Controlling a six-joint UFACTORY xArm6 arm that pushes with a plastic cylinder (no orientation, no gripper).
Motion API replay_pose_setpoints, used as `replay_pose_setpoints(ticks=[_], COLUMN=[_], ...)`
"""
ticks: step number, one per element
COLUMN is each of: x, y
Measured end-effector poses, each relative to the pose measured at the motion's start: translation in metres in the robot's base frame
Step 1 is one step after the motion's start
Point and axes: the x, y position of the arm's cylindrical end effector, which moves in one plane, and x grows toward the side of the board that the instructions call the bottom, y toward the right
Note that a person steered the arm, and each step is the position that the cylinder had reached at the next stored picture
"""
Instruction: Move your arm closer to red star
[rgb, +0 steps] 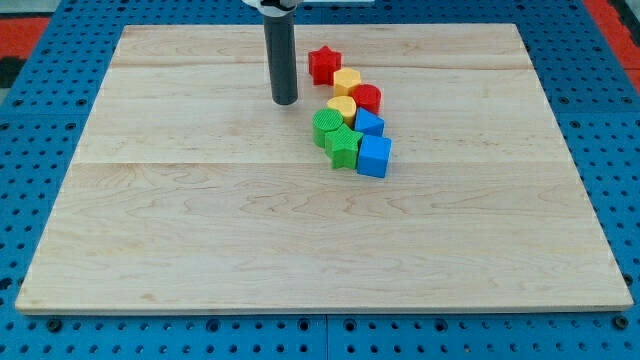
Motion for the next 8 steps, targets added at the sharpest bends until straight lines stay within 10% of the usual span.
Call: replay_pose_setpoints(ticks=[5, 8], x=[-0.131, -0.115], y=[0.001, 0.091])
